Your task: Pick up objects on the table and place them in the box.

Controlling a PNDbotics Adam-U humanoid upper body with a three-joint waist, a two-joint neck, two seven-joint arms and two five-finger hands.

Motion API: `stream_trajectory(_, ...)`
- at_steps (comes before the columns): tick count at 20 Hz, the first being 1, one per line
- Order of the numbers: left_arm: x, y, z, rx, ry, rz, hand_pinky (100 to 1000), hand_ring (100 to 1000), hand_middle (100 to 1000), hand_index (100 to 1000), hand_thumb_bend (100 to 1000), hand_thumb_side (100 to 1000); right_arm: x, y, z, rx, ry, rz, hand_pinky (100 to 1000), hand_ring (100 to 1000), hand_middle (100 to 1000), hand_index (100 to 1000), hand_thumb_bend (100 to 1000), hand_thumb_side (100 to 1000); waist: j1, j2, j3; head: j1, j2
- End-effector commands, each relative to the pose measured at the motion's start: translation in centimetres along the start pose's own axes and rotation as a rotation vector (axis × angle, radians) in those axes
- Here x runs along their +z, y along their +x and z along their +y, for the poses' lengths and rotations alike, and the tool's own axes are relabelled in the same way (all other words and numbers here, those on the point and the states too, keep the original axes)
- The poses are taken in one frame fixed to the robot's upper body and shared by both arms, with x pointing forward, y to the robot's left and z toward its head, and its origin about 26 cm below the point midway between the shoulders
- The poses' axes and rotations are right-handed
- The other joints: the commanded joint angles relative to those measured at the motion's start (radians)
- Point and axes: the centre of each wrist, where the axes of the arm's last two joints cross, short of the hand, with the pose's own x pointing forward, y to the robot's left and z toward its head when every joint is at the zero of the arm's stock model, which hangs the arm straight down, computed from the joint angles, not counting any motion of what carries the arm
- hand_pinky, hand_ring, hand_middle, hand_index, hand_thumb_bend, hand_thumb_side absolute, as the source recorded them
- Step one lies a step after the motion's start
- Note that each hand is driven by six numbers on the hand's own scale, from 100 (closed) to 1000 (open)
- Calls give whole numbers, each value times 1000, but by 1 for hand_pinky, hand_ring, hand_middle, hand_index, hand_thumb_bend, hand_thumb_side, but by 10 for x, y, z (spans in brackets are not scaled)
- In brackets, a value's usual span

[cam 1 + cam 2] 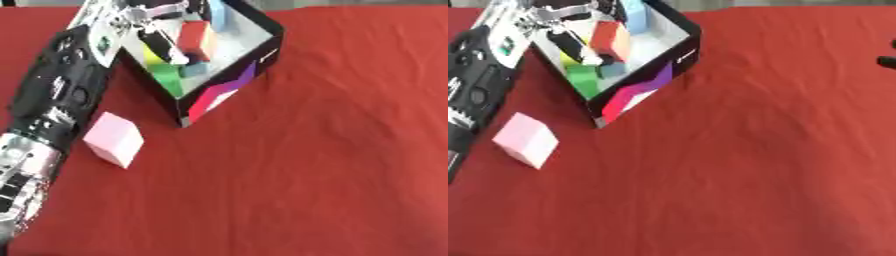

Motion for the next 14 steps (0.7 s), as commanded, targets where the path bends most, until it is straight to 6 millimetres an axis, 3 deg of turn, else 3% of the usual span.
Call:
stream_trajectory(1,3,-2,14,-32,81,24,803,830,791,958,511,654,-3,11,-3,11,9,-31,1000,731,766,819,100,575,0,-23,-3,1,-4)
stream_trajectory(4,6,-4,17,-24,151,40,813,839,803,958,488,616,-2,9,-4,16,7,-23,1000,731,766,819,100,575,0,-24,1,-3,1)
stream_trajectory(9,26,-13,29,10,233,37,810,834,793,871,222,393,0,8,-11,37,-7,-19,1000,731,766,819,100,569,-2,-40,19,-37,25)
stream_trajectory(11,39,-18,35,21,230,23,810,832,789,870,181,413,3,6,-17,52,-21,-15,1000,731,766,819,100,568,-3,-49,30,-65,35)
stream_trajectory(12,48,-21,38,32,221,14,802,820,777,867,114,448,5,5,-20,62,-29,-7,1000,731,766,820,100,565,-4,-56,38,-84,41)
stream_trajectory(14,63,-25,45,58,205,-7,803,818,774,865,100,437,9,1,-26,82,-41,7,1000,731,767,820,100,563,-6,-68,52,-112,50)
